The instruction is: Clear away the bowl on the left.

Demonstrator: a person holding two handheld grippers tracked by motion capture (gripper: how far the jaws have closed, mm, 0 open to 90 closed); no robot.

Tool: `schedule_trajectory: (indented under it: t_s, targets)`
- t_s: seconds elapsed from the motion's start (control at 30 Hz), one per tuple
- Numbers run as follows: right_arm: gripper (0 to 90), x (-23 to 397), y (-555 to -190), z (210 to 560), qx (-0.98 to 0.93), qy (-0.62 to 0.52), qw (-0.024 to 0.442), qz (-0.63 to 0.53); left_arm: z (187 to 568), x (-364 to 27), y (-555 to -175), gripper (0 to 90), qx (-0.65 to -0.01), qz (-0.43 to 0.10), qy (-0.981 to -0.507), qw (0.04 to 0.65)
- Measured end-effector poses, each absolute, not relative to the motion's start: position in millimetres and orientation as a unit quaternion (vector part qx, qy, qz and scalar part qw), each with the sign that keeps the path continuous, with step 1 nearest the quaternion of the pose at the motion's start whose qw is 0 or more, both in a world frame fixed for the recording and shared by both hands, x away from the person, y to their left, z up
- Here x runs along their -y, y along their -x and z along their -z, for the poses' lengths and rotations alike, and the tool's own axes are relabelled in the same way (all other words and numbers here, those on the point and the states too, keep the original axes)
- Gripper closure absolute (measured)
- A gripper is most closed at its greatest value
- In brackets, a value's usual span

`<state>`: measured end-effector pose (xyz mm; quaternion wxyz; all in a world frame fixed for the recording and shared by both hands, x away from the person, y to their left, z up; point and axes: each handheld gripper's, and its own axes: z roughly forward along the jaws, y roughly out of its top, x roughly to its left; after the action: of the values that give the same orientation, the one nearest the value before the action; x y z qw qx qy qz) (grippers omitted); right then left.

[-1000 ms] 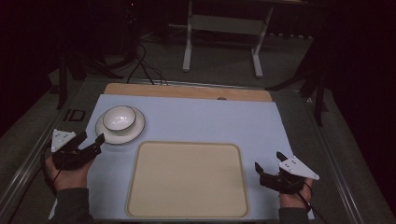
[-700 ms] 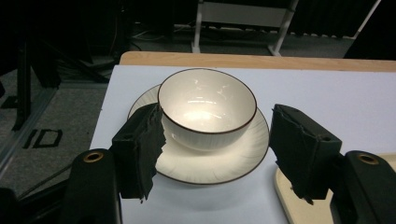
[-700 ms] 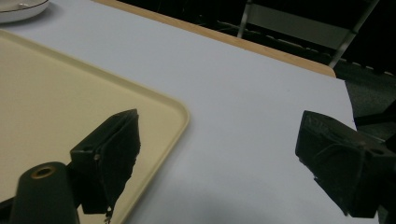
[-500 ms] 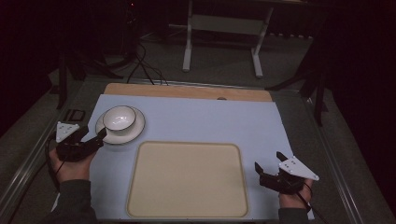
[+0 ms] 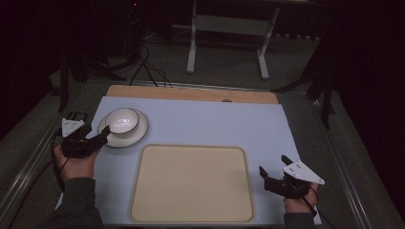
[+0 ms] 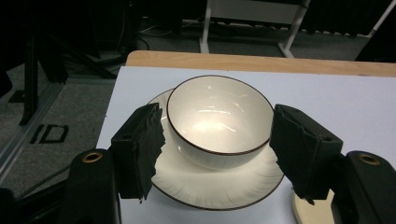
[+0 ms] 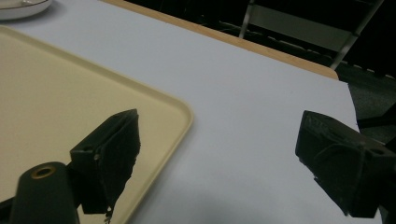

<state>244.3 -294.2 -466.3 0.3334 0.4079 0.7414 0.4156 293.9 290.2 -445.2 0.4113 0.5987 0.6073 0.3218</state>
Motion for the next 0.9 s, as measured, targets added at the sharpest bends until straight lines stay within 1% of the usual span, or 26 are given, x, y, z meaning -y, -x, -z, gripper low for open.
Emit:
schedule_trajectory:
  t_s: [0.27,0.5,0.9]
  targets:
    - [13.4,293,-243,466,-0.742,-0.406,0.334,-0.416,450,-292,-303,35.2,-0.617,-0.314,-0.597,0.405]
    - [13.4,292,-244,466,-0.744,-0.404,0.333,-0.415,460,-297,-317,37.4,-0.632,-0.301,-0.6,0.387]
    - [13.4,292,-245,466,-0.745,-0.403,0.331,-0.416,469,-294,-332,39.1,-0.642,-0.292,-0.592,0.39]
